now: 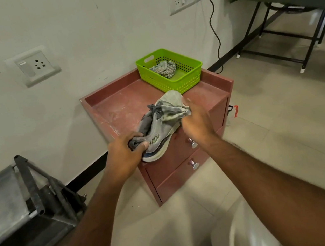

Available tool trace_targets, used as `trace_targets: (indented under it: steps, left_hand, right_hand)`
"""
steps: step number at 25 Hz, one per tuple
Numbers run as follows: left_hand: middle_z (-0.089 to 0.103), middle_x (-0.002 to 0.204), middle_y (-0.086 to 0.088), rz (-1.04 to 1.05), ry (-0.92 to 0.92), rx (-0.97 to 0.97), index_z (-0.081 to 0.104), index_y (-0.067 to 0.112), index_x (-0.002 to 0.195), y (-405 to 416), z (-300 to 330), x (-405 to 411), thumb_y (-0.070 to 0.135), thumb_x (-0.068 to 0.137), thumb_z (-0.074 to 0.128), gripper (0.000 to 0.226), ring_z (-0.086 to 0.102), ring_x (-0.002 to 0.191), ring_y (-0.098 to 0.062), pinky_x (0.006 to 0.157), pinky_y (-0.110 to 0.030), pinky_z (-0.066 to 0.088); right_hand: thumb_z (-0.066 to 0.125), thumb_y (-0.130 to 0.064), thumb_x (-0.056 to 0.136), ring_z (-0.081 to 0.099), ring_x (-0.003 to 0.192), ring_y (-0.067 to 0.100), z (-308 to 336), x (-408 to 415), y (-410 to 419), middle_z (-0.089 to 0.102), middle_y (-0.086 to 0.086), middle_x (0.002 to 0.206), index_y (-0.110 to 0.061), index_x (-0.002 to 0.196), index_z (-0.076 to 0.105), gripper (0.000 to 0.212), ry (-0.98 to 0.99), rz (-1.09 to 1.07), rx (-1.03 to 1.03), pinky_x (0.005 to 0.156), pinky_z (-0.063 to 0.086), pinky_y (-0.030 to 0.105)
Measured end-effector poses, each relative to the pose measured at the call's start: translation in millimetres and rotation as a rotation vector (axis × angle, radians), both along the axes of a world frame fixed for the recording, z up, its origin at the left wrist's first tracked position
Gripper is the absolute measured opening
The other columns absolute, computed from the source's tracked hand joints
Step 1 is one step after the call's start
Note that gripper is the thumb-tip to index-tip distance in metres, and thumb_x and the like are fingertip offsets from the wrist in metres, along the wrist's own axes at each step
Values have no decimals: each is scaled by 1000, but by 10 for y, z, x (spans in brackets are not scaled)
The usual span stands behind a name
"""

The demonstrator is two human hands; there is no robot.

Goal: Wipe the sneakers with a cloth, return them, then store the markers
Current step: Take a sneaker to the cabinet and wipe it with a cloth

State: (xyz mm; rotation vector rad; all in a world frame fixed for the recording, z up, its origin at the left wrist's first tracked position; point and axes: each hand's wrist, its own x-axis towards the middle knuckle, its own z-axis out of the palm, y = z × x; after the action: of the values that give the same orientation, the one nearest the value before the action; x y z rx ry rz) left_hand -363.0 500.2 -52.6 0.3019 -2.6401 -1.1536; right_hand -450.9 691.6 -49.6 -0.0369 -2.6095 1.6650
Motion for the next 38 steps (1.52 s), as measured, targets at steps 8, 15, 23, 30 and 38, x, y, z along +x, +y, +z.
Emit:
trace_targets:
  steps: [8, 15, 23, 30, 38]
  left_hand:
    - [71, 90, 3, -6, 48, -143, 72, 15, 106, 27, -66, -34, 19, 94, 64, 15, 61, 78, -9, 65, -11, 41]
    - [68, 85, 4, 19, 41, -115, 72, 17, 102, 36, -42, -17, 18, 94, 64, 12, 56, 72, 2, 59, -6, 37]
    - [68, 78, 2, 61, 109, -145, 74, 12, 100, 143, -65, -42, 22, 94, 65, 15, 57, 68, -8, 65, -19, 42]
    - [55, 68, 9, 100, 69, -156, 71, 11, 94, 116, -38, -69, 20, 93, 67, 10, 48, 61, -1, 53, -18, 31]
    - [48, 65, 22, 74, 87, -141, 72, 8, 93, 121, 56, -3, 15, 93, 66, 9, 45, 59, 4, 52, -8, 33]
  right_hand:
    - [45, 6, 88, 6, 155, 13, -215, 432, -458, 14, -8, 168, -28, 158, 27, 80, -17, 586, 292, 122, 18, 35]
    - [44, -5, 94, 74, 87, 23, 100, 179, 85, 76, 8, 107, -19, 122, 69, 40, -316, 82, -361, 67, 60, 21]
    - [43, 6, 86, 13, 155, 25, -167, 220, -320, 16, -4, 168, -29, 156, 33, 79, -70, 482, 363, 119, 26, 43]
    - [50, -5, 84, 69, 98, 17, -86, 236, -145, 72, -13, 120, -42, 112, 74, 52, -150, 512, 236, 84, 58, 41]
    - [48, 0, 84, 64, 111, 34, -137, -138, 266, 69, 14, 124, -20, 131, 66, 55, -101, 77, 274, 82, 49, 34]
